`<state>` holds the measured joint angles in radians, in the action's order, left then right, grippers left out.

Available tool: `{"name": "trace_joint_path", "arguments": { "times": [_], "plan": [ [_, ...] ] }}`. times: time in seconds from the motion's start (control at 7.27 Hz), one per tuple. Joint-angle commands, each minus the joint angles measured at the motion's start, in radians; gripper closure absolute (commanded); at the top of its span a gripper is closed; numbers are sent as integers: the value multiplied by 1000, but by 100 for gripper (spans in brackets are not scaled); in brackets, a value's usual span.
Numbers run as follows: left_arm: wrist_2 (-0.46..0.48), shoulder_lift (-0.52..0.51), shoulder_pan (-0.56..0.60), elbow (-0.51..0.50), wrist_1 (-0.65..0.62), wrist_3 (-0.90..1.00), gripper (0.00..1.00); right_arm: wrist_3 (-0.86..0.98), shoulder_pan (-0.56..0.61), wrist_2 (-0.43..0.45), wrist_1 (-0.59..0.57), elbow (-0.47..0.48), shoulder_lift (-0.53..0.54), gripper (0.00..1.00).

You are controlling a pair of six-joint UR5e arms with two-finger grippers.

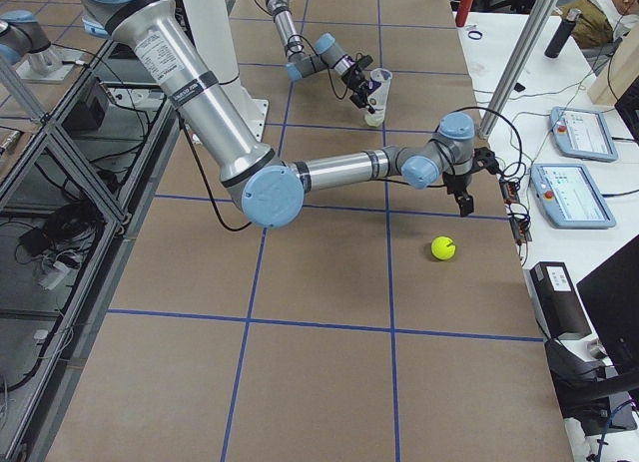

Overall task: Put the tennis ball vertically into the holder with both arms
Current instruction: 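Raise the open right gripper away from the can, then reach the right gripper down and grasp the second yellow ball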

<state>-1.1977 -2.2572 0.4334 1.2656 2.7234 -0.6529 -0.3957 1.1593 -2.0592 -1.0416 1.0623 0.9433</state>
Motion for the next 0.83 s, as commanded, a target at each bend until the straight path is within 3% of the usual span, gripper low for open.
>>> {"name": "trace_joint_path", "arguments": {
  "times": [0.0, 0.69],
  "plan": [
    [0, -4, 2, 0, -1, 1, 23, 66, 16, 2, 18, -60, 8, 2],
    [0, -4, 2, 0, -1, -1, 23, 67, -30, 24, 22, -143, 6, 2]
  ]
}}
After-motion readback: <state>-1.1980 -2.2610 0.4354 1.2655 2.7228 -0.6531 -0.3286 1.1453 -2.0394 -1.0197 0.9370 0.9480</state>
